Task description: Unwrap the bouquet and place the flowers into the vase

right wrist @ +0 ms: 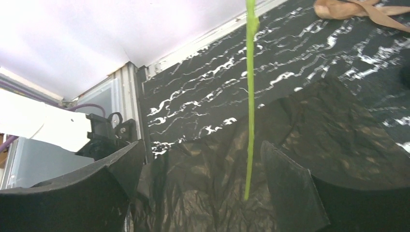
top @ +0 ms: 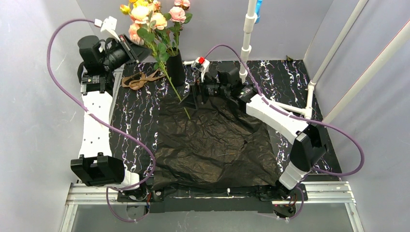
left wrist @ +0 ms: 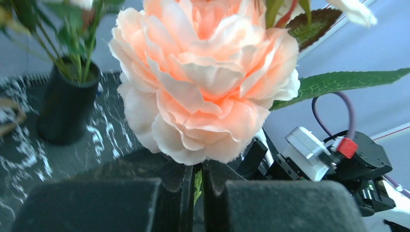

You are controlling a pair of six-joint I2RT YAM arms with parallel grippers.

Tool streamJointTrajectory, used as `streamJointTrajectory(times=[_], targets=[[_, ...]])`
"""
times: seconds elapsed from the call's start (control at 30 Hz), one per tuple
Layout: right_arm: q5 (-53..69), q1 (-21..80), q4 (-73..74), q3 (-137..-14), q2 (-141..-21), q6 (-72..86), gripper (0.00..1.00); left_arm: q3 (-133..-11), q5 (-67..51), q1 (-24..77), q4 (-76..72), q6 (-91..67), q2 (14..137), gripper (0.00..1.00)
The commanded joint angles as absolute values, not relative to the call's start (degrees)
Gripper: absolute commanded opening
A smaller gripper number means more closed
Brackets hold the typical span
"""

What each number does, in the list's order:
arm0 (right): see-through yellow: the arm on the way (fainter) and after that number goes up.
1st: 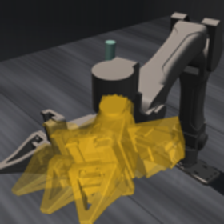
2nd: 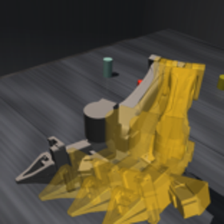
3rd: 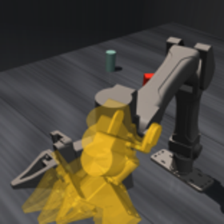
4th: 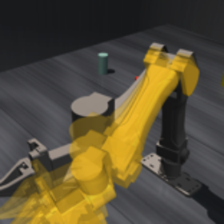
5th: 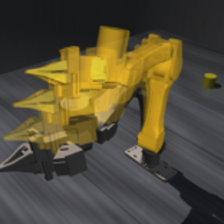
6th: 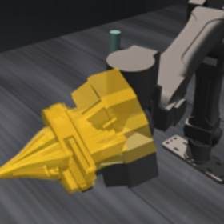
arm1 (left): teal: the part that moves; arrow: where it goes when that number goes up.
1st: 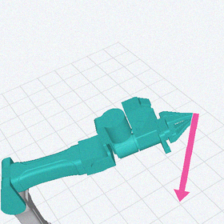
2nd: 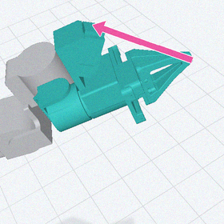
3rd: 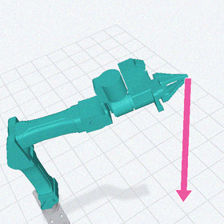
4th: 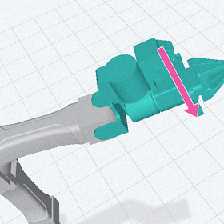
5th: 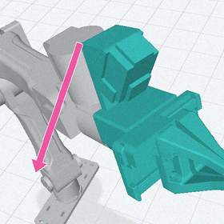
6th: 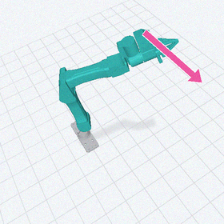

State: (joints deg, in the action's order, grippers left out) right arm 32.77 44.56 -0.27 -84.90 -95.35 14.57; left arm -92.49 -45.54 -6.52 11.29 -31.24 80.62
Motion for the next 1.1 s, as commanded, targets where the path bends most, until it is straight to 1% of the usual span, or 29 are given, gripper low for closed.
streamJointTrajectory(times=[0.0, 0.1, 0.23, 0.33, 0.47, 0.53, 0.63, 0.93, 0.97, 1.07], targets=[[31.0, 40.1, 3.0, -85.7, -92.5, 13.2, 0.98, -100.5, -43.5, -6.0, 7.5, -24.6, 81.9, 0.0], [31.5, 36.1, 4.7, -86.4, -92.4, 12.9, 0.98, -103.8, -40.1, -5.5, 7.1, -19.5, 82.9, 0.0], [31.9, 32.7, 7.4, -86.4, -92.1, 10.6, 0.98, -107.7, -31.3, -4.9, 1.6, -17.2, 84.8, 0.0], [32.5, 31.7, 7.6, -85.5, -91.7, 9.9, 0.98, -113.1, -25.2, -4.5, -1.1, -17.5, 88.3, 0.0], [32.5, 31.6, 9.1, -86.0, -92.5, 8.6, 0.99, -121.0, -20.0, -3.8, -2.1, -18.0, 93.0, 0.0], [32.3, 31.4, 10.3, -86.7, -93.1, 8.0, 0.98, -125.4, -18.5, -3.3, -2.3, -17.8, 95.3, 0.0], [32.6, 31.0, 10.6, -87.0, -93.6, 7.4, 0.98, -128.6, -16.1, -2.4, -2.5, -17.0, 97.6, 0.0], [33.0, 30.4, 11.7, -87.6, -95.0, 6.9, 0.99, -130.6, -15.1, -0.9, -3.7, -15.6, 101.3, 0.0], [33.0, 30.3, 11.7, -87.7, -95.2, 6.8, 0.98, -130.8, -15.0, 0.9, -3.8, -15.3, 101.7, 0.0], [33.0, 30.0, 11.7, -87.8, -95.5, 6.9, 0.99, -131.0, -14.8, 1.7, -4.3, -14.9, 103.1, 0.0]])
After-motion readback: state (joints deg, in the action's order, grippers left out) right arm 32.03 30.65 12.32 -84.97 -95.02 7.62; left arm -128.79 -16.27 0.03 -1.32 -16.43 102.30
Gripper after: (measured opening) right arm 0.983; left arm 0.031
